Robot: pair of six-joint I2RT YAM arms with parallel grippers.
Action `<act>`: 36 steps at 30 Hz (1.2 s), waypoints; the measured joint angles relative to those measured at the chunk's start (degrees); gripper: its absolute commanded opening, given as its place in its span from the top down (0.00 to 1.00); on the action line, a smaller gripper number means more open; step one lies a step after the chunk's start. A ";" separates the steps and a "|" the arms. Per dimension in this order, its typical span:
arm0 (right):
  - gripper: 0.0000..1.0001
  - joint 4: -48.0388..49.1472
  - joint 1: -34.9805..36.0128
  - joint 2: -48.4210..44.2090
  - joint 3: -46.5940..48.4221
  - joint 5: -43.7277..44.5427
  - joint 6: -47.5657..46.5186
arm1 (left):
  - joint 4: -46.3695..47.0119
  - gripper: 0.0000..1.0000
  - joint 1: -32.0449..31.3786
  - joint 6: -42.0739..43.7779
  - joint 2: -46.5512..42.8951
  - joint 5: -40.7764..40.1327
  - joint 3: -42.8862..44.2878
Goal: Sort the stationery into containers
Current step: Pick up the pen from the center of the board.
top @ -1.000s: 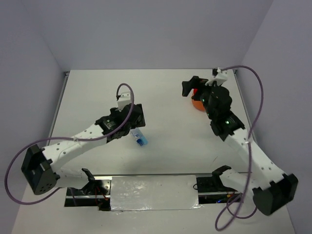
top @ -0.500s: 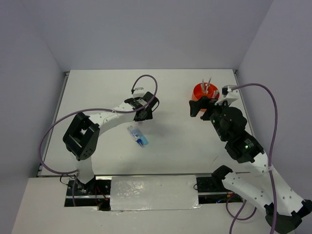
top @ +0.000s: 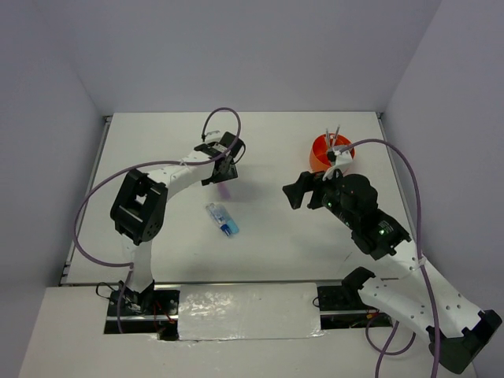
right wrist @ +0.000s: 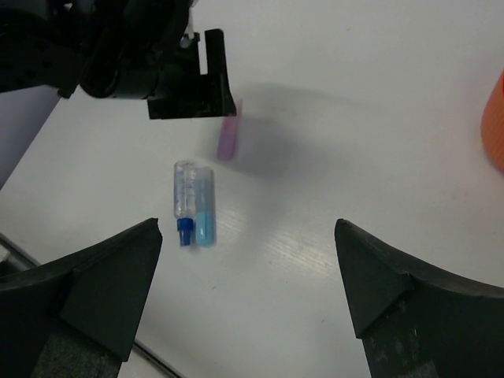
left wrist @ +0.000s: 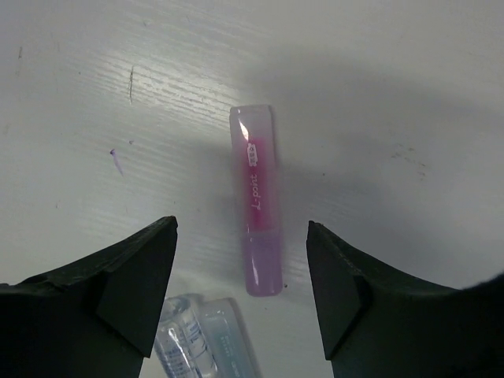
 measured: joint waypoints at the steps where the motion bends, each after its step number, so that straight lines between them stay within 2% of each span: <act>1: 0.04 0.07 0.20 -0.50 -1.03 -0.55 0.31 | 0.07 0.23 0.42 0.02 0.96 0.17 0.52; 14: 0.13 2.34 3.56 -1.29 -6.19 -6.16 3.10 | 0.04 0.36 2.29 1.18 8.44 2.16 5.40; 17: 0.14 2.36 3.72 -0.96 -6.47 -6.36 3.26 | 0.13 0.41 2.40 1.09 8.79 2.16 5.40; 18: 0.14 2.47 3.78 -0.85 -6.47 -6.43 3.32 | 0.28 0.46 2.40 1.14 9.11 2.16 5.40; 21: 0.15 2.80 4.00 -0.39 -6.54 -6.75 3.56 | 1.44 0.52 2.49 1.03 10.34 2.21 5.51; 23: 0.15 2.95 4.15 0.00 -6.56 -7.04 3.67 | 1.95 0.53 2.60 1.05 10.62 2.29 5.57; 24: 0.16 3.10 4.22 0.22 -6.60 -7.28 3.78 | 2.16 0.64 2.62 1.14 10.67 2.40 5.60; 26: 0.16 3.39 4.46 0.52 -6.75 -7.45 4.00 | 2.73 0.79 2.78 1.18 10.78 2.58 5.62; 27: 0.16 3.78 4.61 0.59 -6.99 -7.52 4.22 | 2.91 0.90 2.84 1.25 10.78 2.67 5.62; 31: 0.16 6.08 4.90 0.92 -8.28 -8.02 5.07 | 4.44 0.99 3.17 1.11 9.86 3.61 4.31; 36: 0.13 10.80 5.05 3.72 -10.56 -9.53 6.62 | 5.66 1.00 3.39 -0.22 4.42 8.00 -1.11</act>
